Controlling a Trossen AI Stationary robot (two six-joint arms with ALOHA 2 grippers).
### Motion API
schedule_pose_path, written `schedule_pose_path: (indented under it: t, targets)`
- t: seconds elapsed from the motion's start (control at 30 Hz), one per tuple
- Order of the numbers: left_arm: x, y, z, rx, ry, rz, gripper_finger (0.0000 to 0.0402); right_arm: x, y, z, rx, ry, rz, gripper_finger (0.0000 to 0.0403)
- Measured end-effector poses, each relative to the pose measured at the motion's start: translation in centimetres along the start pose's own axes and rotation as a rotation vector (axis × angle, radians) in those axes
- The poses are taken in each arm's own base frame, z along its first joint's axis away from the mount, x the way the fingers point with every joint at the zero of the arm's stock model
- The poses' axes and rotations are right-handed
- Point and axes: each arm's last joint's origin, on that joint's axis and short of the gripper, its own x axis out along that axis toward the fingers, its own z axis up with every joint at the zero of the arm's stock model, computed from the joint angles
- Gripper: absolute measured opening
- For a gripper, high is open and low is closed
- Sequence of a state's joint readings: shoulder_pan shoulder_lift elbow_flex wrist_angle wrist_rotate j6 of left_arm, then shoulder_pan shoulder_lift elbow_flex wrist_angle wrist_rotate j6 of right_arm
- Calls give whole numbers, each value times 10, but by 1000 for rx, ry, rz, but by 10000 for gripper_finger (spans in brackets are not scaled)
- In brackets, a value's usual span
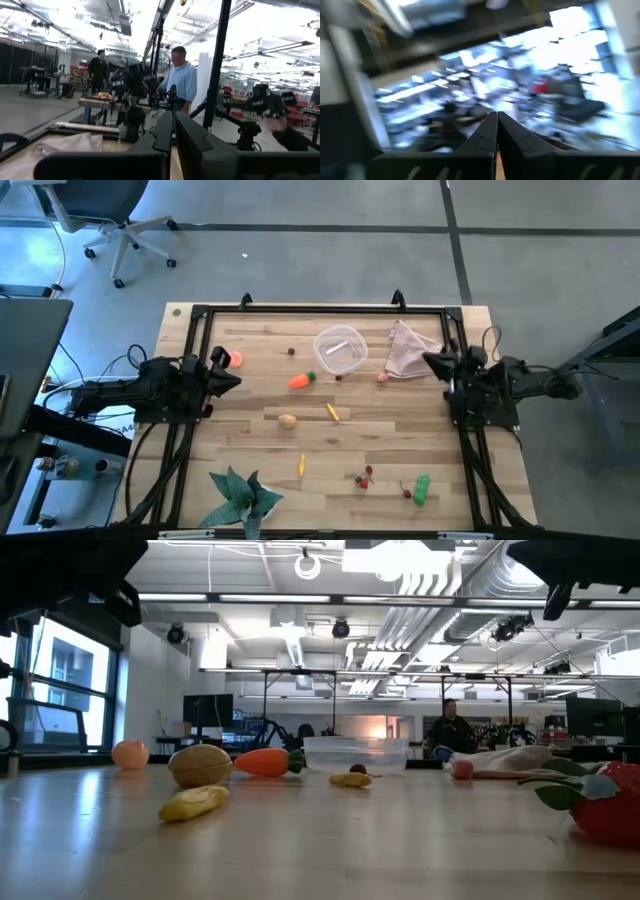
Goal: Pick and placing Produce into tupperware
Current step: Adjust the transparent bin
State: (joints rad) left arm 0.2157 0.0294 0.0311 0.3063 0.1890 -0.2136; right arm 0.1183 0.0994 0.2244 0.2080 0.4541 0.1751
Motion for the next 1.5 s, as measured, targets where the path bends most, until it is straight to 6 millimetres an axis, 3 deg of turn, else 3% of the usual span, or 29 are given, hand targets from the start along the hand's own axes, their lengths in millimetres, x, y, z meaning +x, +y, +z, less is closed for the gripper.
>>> schedule_pose_path:
  t: [0.17, 0.37, 0.57, 0.73, 0.93, 1.07, 1.2, 1.5]
  targets:
    - [0, 0, 0, 24, 3, 1, 12, 27, 6, 31, -90, 136, -172, 0]
    - [0, 1, -2, 46, 17, 12, 12, 89, 1, 39, -159, 432, -367, 0]
    - [0, 1, -2, 44, 18, 22, 12, 164, -41, 10, -32, 780, -436, 0]
    - [0, 1, -3, 28, 25, 23, 12, 219, -79, -28, 32, 994, -481, 0]
    - [0, 1, -4, 24, 43, 27, 12, 278, -94, -75, -9, 1194, -395, 0]
    - [0, 2, -7, 12, 69, 32, 12, 300, -95, -106, -38, 1355, -368, 0]
    - [-1, 3, -10, 4, 96, 38, 12, 307, -89, -137, -99, 1495, -376, 0]
    - [-1, 3, -12, -26, 123, 45, 12, 303, -61, -165, -157, 1599, -340, 0]
